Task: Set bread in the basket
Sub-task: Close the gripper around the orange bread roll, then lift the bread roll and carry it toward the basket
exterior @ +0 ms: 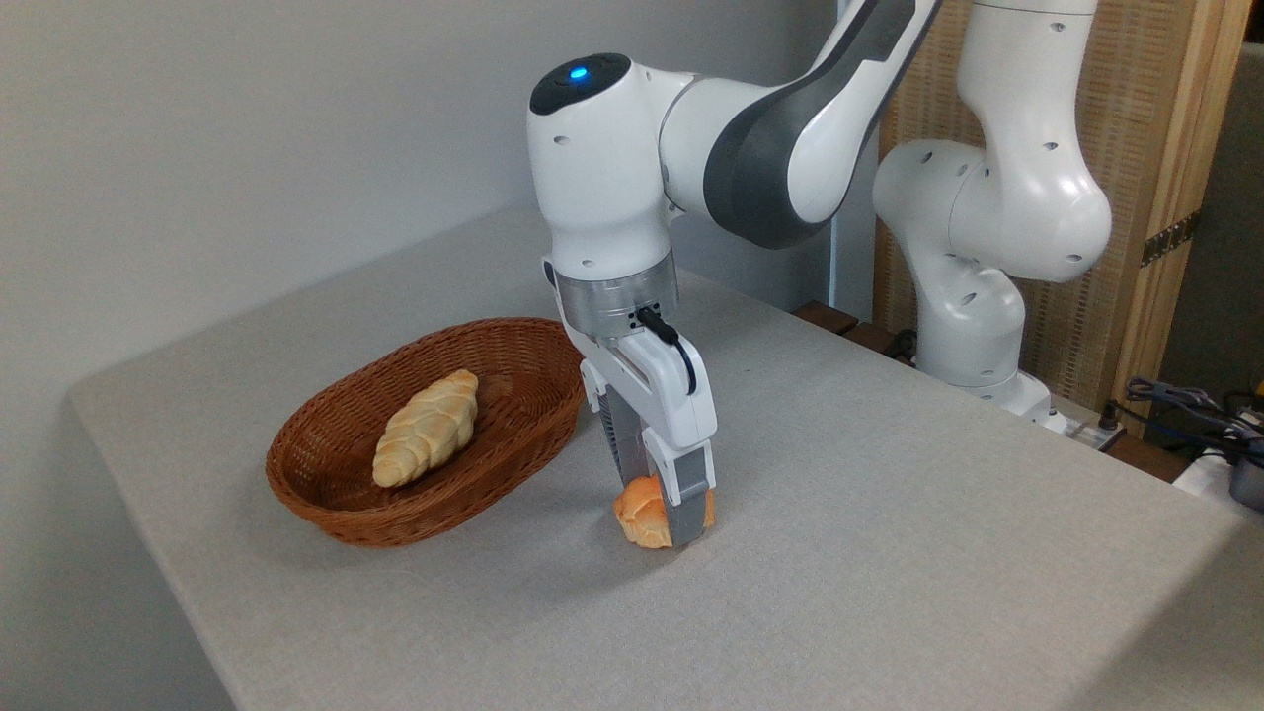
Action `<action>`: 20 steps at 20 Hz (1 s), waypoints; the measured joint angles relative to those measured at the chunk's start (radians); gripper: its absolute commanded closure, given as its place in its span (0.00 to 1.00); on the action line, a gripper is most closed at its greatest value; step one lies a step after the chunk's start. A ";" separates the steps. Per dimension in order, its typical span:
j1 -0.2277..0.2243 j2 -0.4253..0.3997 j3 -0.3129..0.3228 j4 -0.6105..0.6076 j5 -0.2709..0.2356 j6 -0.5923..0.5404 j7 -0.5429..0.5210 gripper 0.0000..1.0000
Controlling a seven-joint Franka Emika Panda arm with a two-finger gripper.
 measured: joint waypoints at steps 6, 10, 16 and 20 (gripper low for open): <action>-0.005 0.000 0.000 -0.002 0.016 0.000 0.020 0.55; -0.005 0.000 0.000 -0.002 0.016 0.000 0.029 0.55; -0.013 0.002 -0.007 -0.002 0.019 0.000 0.030 0.55; -0.013 0.005 -0.008 0.000 0.020 0.000 0.030 0.58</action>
